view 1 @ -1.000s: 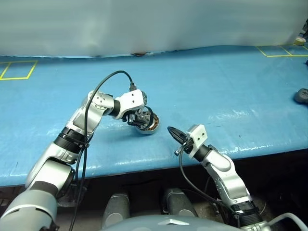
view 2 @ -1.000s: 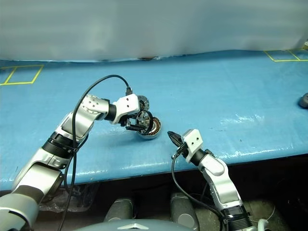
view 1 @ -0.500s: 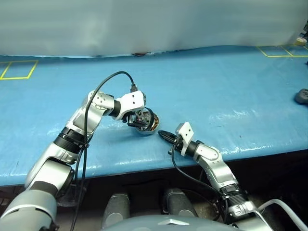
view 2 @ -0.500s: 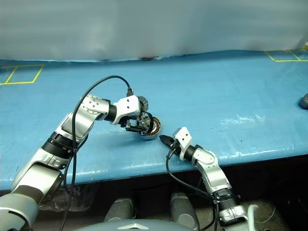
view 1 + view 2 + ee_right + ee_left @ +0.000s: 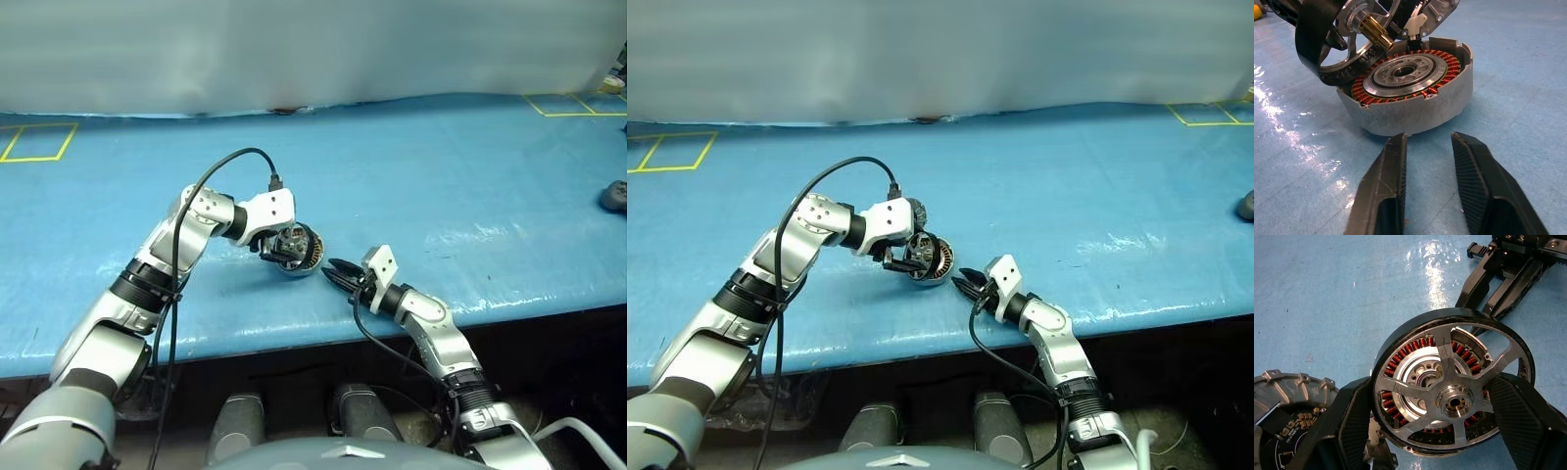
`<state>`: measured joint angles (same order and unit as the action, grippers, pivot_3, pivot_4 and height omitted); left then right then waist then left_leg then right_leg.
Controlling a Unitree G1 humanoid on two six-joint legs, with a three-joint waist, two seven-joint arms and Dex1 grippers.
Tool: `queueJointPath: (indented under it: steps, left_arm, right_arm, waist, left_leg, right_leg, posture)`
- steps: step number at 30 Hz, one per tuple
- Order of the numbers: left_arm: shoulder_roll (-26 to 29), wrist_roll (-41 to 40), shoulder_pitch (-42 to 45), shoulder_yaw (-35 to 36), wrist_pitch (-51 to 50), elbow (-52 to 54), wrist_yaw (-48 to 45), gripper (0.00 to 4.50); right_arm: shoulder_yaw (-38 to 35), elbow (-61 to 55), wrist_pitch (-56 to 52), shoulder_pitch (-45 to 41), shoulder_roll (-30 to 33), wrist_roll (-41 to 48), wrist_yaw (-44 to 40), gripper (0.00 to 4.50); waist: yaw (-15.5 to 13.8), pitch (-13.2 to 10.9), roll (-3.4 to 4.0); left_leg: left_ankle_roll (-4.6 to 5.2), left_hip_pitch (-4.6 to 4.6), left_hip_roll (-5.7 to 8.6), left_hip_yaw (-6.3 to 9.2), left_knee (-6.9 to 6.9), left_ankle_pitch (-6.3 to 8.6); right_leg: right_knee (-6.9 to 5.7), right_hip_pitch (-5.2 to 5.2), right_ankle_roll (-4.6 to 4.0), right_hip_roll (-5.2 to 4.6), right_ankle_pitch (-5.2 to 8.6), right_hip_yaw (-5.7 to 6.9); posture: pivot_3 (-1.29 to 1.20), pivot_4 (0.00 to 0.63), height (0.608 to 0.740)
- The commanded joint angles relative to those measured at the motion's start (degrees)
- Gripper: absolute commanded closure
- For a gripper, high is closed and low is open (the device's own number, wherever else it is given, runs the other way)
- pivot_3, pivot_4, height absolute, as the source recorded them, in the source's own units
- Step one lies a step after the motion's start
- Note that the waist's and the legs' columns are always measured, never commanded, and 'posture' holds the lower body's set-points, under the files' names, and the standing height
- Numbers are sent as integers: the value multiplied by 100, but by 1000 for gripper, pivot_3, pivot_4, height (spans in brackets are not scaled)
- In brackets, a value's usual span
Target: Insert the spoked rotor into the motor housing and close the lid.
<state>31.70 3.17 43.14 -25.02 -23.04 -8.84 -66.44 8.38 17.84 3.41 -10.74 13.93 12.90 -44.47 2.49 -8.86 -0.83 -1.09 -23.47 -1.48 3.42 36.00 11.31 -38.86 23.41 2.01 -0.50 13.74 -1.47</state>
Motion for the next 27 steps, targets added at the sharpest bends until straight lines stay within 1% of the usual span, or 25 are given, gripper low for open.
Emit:
queueJointPath:
  steps: [1, 5, 12, 20, 27]
  left_arm:
    - [1, 77, 140, -69, 142, -42, -138, 1087]
    - [-54, 152, 263, -99, 270, -226, -158, 1087]
    - [-139, 297, 567, -155, 544, -665, -243, 1087]
    - [-389, 574, 1241, -327, 460, -1404, -378, 1087]
    - [-618, 568, 1520, -308, 479, -1718, -529, 1087]
  right_arm:
    - [-64, -129, 130, 53, 31, -25, -32, 2005]
    - [-39, -143, 192, 96, 22, -114, 16, 736]
    - [-45, -172, 211, 197, 9, -147, 74, 736]
    - [51, -302, 162, 372, -103, -207, 187, 736]
    - [123, -410, 85, 521, -224, -241, 270, 736]
  waist:
    - [0, 0, 0]
    - [-5, 0, 0]
    - [-19, 0, 0]
    - [-33, 0, 0]
    - [-13, 0, 0]
  left_leg:
    - [0, 0, 0, 0, 0, 0]
    - [0, 1, 0, -1, 0, 0]
    - [0, 1, 0, -1, 1, 0]
    - [0, -1, 2, 0, 3, 0]
    - [0, 0, 0, 0, 2, 0]
  right_leg:
    - [0, 0, 0, 0, 0, 0]
    - [0, 0, 0, 0, 0, 0]
    - [0, -1, 0, 0, 0, 0]
    - [1, -2, 2, 0, -1, 1]
    - [0, -1, 0, 2, 0, 0]
  posture:
    - [0, 150, 740]
    - [0, 150, 740]
    - [0, 150, 740]
    - [0, 150, 740]
    - [0, 150, 740]
